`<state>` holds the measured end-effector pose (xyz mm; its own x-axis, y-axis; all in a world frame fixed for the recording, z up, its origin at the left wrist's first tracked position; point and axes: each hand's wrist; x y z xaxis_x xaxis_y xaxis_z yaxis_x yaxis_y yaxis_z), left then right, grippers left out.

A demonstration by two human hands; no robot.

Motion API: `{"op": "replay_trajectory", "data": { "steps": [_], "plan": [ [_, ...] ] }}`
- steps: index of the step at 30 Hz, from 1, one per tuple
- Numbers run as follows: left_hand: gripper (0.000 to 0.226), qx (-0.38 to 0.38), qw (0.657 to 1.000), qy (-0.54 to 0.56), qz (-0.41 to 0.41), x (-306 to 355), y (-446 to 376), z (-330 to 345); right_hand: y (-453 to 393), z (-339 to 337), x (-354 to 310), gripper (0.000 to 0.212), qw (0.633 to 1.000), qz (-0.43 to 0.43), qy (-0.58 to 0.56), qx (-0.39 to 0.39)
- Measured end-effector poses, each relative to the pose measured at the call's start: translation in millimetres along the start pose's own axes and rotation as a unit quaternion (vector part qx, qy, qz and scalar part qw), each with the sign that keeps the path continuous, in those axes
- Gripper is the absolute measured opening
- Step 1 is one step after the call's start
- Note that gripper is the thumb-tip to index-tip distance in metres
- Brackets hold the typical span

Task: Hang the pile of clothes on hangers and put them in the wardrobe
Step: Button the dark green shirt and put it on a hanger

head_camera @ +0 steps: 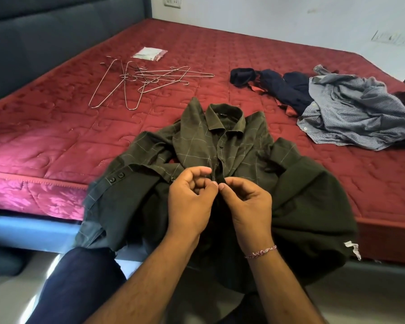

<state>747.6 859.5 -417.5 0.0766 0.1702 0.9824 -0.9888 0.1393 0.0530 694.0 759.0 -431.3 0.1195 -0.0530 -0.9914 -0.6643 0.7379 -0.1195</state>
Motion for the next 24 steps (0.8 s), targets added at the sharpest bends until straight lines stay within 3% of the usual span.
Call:
{"op": "replay_trajectory", "data": {
  "steps": [6,11,17,24],
  "plan": [
    [0.025,-0.001,1.0,-0.005,-0.002,-1,-3,-1,-1,-2,4,0.016,0.999,-0.022,0.039,-0.007],
    [0.026,-0.013,0.999,-0.03,0.0,-2,-8,-1,-7,-8,0,0.04,0.998,-0.009,0.045,-0.035],
    [0.026,-0.098,0.993,-0.063,-0.027,5,-23,-6,-21,-21,-18,0.016,0.986,-0.041,0.094,-0.132],
    [0.031,-0.136,0.986,-0.093,-0.038,6,-33,-12,-22,-16,-11,0.02,0.963,-0.12,0.206,-0.129]
  ]
}}
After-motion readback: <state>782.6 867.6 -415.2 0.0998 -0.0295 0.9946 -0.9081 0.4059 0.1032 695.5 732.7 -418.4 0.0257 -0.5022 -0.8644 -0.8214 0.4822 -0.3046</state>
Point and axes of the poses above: each hand's wrist, its own y-axis away from the middle knuckle, its own z-axis out of the palm, x = y × z, and after that the axes turned 5 degrees about x, right-handed
